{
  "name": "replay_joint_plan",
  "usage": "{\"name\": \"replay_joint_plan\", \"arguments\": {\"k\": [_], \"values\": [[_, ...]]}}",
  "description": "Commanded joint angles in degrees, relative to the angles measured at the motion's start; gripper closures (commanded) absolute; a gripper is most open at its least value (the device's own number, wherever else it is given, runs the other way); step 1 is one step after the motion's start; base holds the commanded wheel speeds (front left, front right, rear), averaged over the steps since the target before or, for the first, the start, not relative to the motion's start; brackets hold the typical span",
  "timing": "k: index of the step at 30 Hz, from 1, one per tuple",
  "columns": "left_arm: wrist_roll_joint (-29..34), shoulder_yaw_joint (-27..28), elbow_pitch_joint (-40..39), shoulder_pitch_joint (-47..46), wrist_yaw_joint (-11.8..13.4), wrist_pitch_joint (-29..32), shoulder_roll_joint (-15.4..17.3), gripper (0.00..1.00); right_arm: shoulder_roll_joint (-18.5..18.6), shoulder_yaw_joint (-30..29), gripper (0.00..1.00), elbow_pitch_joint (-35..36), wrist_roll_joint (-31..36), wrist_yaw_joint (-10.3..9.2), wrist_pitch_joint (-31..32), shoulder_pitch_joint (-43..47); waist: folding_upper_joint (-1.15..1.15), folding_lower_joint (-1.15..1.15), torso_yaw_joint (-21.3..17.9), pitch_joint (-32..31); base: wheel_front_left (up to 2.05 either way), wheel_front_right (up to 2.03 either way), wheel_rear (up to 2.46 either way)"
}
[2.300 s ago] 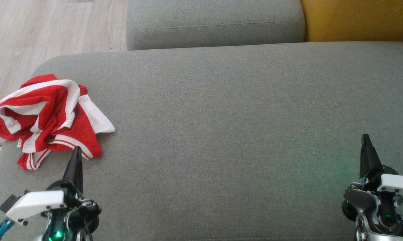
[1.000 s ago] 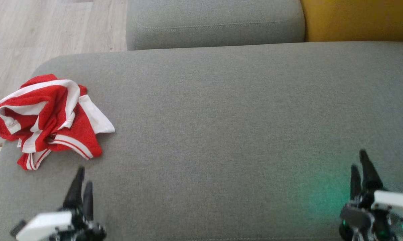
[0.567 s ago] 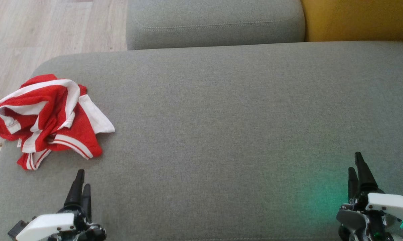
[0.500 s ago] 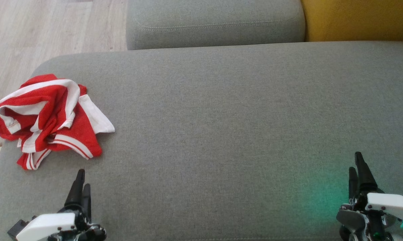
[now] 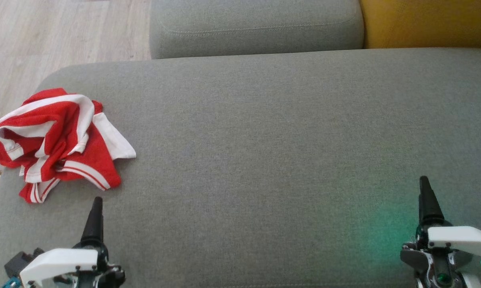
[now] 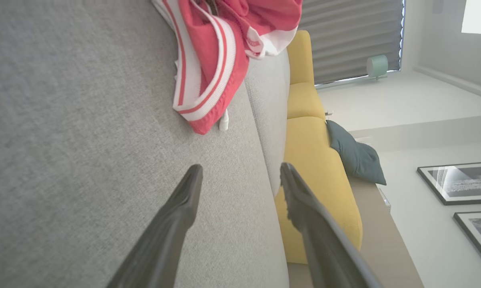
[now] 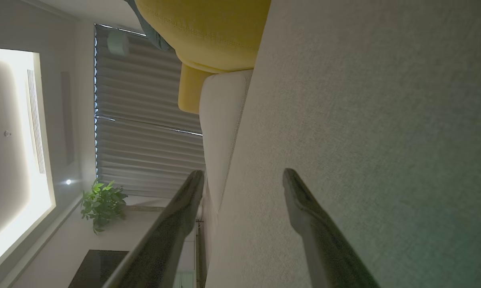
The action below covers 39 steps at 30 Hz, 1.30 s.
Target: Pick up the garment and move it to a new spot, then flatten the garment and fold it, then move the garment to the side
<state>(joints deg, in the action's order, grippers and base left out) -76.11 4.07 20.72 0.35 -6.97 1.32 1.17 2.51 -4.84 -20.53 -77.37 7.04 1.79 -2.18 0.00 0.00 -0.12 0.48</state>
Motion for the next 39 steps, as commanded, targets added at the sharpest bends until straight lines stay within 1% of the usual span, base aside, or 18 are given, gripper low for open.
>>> {"name": "replay_joint_plan", "arguments": {"k": [1,9,22,29,39], "values": [[1.9,0.4,-2.1,-3.1,-0.2,-0.5,0.6,0.0,1.0,0.5,0.0,2.3,1.9,0.11,-0.9,-3.4,0.0,0.0,0.0,0.0,0.0,0.0,0.0],[9.6,0.5,-3.3,-3.4,-0.1,-1.9,0.7,0.0,1.0,0.8,0.0,3.8,9.4,0.14,-2.2,-3.8,0.0,0.0,-0.2,0.1,0.0,0.0,0.0],[20.9,0.3,-4.9,-3.9,1.1,-4.0,0.8,0.0,0.9,2.0,0.0,5.7,19.9,0.19,-4.4,-4.3,0.0,0.0,-0.4,0.2,0.0,0.0,0.0],[26.7,0.3,-4.8,-4.0,1.2,-5.2,1.1,0.0,1.4,3.3,0.0,5.2,25.4,0.21,-5.6,-4.7,0.0,0.0,-0.7,0.3,0.0,0.0,0.0],[34.6,0.3,-4.9,-4.2,2.1,-6.9,1.5,0.0,2.0,4.6,0.0,4.3,33.1,0.25,-7.3,-5.2,0.0,0.0,-0.7,0.2,0.0,0.0,0.0]]}}
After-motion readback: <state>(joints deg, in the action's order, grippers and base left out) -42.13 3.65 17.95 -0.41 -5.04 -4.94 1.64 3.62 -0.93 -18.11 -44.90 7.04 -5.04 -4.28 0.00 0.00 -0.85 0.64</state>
